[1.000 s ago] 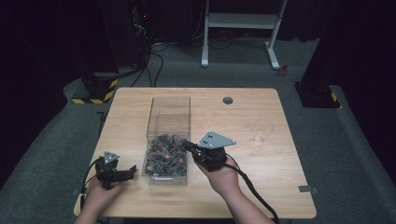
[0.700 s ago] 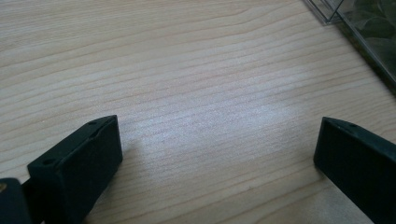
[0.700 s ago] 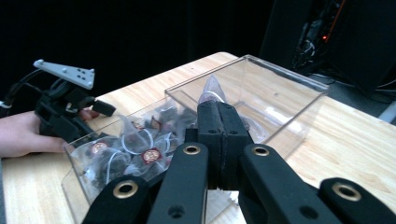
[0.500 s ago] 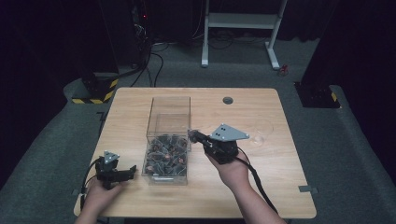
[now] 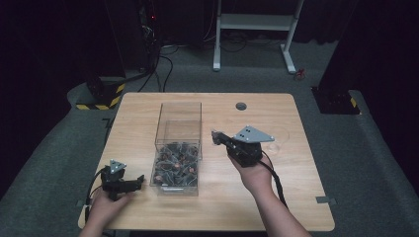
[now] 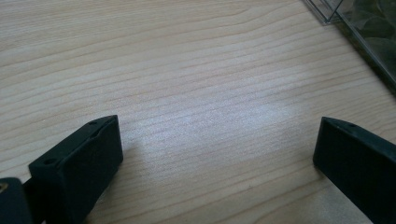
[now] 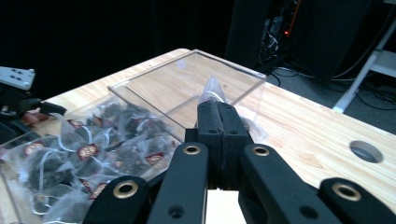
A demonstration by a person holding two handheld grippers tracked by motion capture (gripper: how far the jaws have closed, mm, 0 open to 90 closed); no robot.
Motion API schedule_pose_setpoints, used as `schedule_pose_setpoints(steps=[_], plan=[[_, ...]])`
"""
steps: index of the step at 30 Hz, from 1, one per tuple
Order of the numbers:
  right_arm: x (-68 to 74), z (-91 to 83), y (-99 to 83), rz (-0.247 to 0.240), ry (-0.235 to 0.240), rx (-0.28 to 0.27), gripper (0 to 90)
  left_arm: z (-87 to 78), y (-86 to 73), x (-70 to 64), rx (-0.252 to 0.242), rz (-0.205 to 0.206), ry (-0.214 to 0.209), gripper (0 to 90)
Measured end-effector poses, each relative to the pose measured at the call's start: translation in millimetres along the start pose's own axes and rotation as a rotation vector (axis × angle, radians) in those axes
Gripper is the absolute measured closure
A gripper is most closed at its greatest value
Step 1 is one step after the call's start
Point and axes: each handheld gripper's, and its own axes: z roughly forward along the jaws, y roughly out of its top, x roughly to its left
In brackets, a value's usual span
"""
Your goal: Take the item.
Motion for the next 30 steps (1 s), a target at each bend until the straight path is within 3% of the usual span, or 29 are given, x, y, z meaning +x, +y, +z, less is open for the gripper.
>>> schedule_pose_setpoints(steps=[17,30], plan=[[-37.7,-11.3,-5.3,0.022,-0.11,0.017,90.0,-0.1,-0.1,0.0,0.0,-0.001,-0.002,1.7],[-75.8,-21.2,-19.4,0.059,-0.216,0.049,90.0,-0.2,-0.3,0.1,-0.002,0.0,-0.001,1.9]])
